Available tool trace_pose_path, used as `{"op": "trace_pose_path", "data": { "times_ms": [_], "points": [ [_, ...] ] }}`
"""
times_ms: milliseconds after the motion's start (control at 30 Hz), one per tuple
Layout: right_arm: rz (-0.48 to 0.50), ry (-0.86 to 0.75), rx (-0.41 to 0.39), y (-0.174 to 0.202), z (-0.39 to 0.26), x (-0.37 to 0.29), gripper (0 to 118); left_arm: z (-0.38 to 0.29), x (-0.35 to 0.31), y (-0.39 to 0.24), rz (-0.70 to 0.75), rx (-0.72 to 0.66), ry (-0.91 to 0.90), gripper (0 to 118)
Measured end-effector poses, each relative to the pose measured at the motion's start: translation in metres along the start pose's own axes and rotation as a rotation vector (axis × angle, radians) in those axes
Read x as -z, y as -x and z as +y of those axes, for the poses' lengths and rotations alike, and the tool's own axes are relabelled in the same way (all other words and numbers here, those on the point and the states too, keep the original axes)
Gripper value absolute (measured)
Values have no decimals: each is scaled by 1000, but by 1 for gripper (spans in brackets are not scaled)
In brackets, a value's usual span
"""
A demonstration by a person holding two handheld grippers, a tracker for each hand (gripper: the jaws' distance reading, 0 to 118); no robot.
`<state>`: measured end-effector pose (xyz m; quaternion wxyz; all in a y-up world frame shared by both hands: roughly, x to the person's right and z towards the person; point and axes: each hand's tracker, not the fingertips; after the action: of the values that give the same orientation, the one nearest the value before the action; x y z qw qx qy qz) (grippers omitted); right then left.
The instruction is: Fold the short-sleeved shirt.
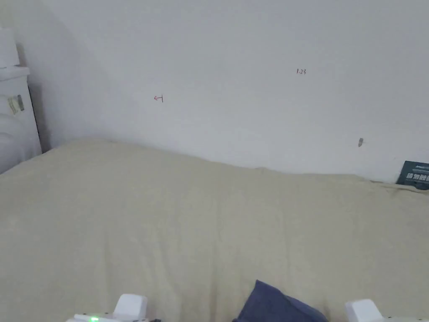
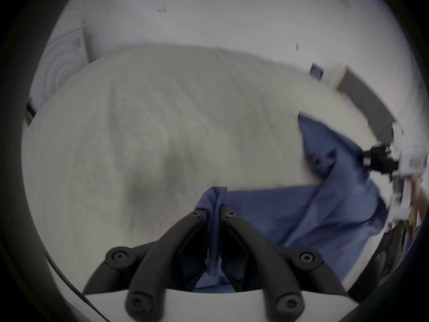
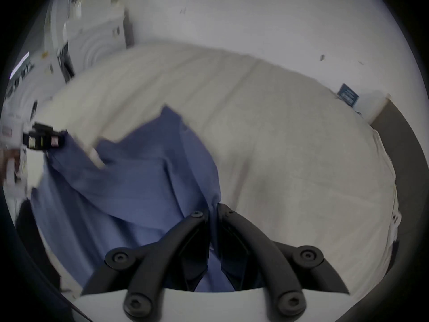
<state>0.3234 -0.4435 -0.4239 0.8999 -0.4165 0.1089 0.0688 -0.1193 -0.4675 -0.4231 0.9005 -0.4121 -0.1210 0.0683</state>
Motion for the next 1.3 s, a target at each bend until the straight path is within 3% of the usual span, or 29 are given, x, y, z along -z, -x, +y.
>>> {"op": "trace_pose_path", "data": {
  "times_ms": [67, 167, 367, 500, 633, 867, 1033, 1300],
  "points": [
    [24, -98, 71, -1, -1, -36, 5, 5, -38, -3, -45, 48, -75, 8],
    [9, -209, 106, -4, 5, -97, 5, 19, -103, -7, -94, 82, -206, 8],
    [-18, -453, 116, -11, 46, -232, 5, 70, -228, -13, -115, 127, -420, 8],
    [-89, -635, 110, -7, 79, -322, 4, 105, -303, -16, -133, 127, -565, 8],
    [-193, -713, 65, -3, 110, -381, 4, 137, -363, -19, -65, 157, -670, 8],
    [-304, -811, 100, -7, 146, -426, 4, 174, -422, -12, -9, 140, -774, 8],
    [-348, -819, 79, -1, 164, -433, 4, 187, -432, -3, -61, 55, -795, 7],
    [-377, -802, 54, -3, 182, -427, 4, 201, -427, -4, -41, 50, -783, 8]
  ]
}}
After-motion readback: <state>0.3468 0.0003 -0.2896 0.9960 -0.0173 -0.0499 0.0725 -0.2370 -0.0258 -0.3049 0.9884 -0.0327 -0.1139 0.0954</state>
